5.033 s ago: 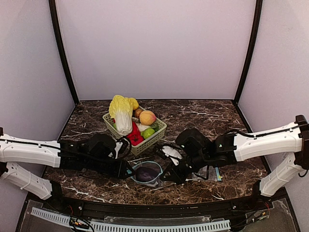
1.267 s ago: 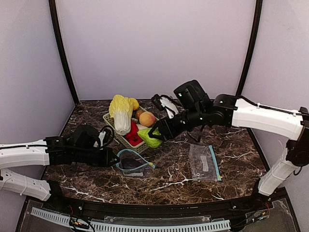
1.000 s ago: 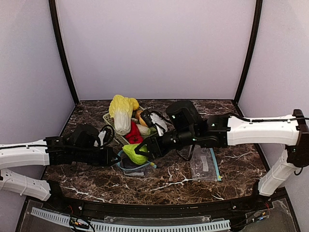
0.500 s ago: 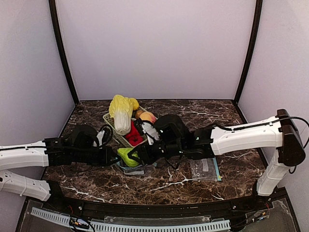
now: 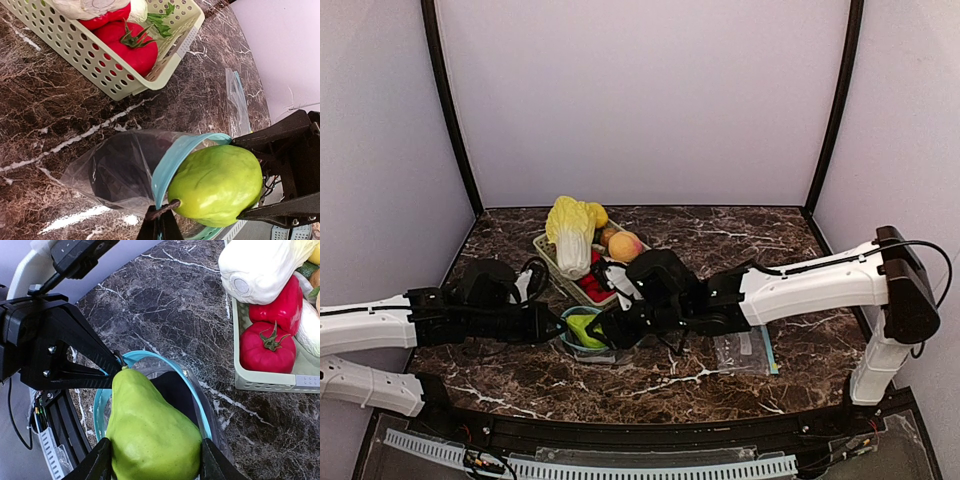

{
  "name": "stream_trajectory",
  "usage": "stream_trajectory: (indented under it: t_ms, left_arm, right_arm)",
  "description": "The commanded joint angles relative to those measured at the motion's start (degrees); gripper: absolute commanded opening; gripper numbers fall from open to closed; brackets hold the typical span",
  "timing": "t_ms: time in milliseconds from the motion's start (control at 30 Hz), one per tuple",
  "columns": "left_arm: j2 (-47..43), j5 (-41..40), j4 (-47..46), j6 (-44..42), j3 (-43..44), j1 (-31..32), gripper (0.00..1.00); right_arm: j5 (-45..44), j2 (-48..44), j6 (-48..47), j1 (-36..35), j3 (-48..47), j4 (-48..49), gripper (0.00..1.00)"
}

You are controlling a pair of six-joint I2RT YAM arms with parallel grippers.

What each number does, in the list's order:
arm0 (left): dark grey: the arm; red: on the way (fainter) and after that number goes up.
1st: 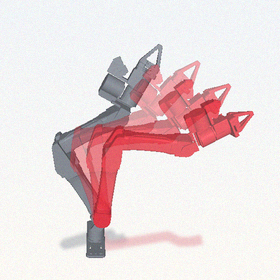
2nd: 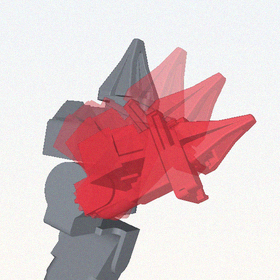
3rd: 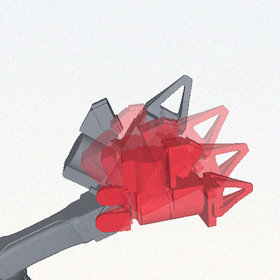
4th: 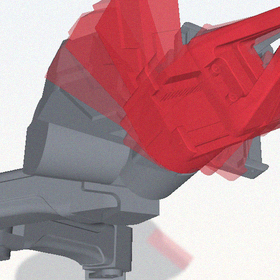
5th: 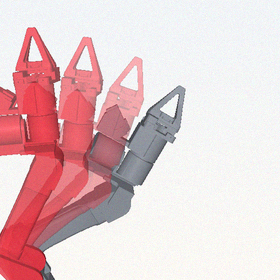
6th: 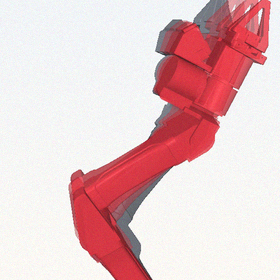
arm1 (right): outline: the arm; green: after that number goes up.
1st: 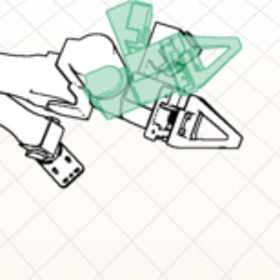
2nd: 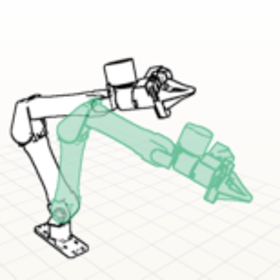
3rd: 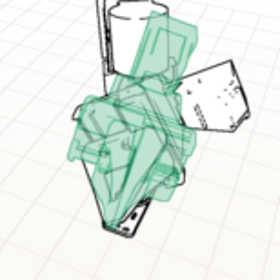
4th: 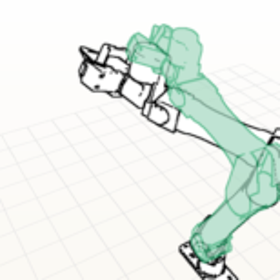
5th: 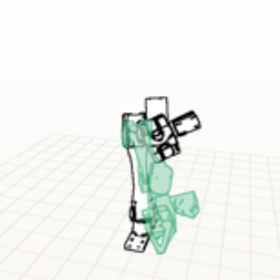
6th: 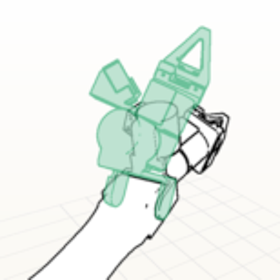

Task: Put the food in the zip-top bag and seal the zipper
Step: Place the fake fruit in the zipper food storage bag.

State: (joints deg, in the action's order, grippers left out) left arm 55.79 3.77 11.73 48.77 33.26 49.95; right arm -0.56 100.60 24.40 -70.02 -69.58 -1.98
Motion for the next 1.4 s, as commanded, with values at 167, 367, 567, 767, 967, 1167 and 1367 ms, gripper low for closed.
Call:
stream_trajectory:
  t_ms: [167,367,567,767,967,1167,1367]
  left_arm:
    - [-1.8,-0.2,-0.4,0.3,-1.0,-1.1,0.01]
    - [-1.9,-0.3,-0.3,0.3,-0.9,-1.7,0.01]
    - [-1.9,-0.2,-0.3,0.3,-0.9,-2.1,0.01]
    - [-1.0,1.3,-1.7,0.3,-1.0,-2.2,0.01]
    - [-0.8,1.5,-1.7,0.3,-0.8,-2.2,0.01]
    - [-1.0,1.6,-1.7,0.4,-1.0,-2.1,0.01]
    - [-1.2,1.6,-1.8,0.6,-1.1,-2.1,0.01]
  right_arm:
    - [-7.0,2.2,-2.3,-2.3,-4.6,-11.5,0.36]
    - [-9.5,2.3,-2.5,-2.5,-6.5,-18.7,0.36]
    - [-10.4,2.2,-3.4,-2.5,-7.8,-24.4,0.38]
    - [-7.6,2.0,-4.4,-2.4,-10.0,-24.5,0.48]
    - [-3.8,0.4,-3.6,-2.5,-12.9,-24.5,0.77]
    - [-0.9,-3.1,-2.1,-0.5,-11.7,-24.9,0.83]
    - [3.1,-3.9,-2.8,1.5,-8.3,-24.5,0.74]
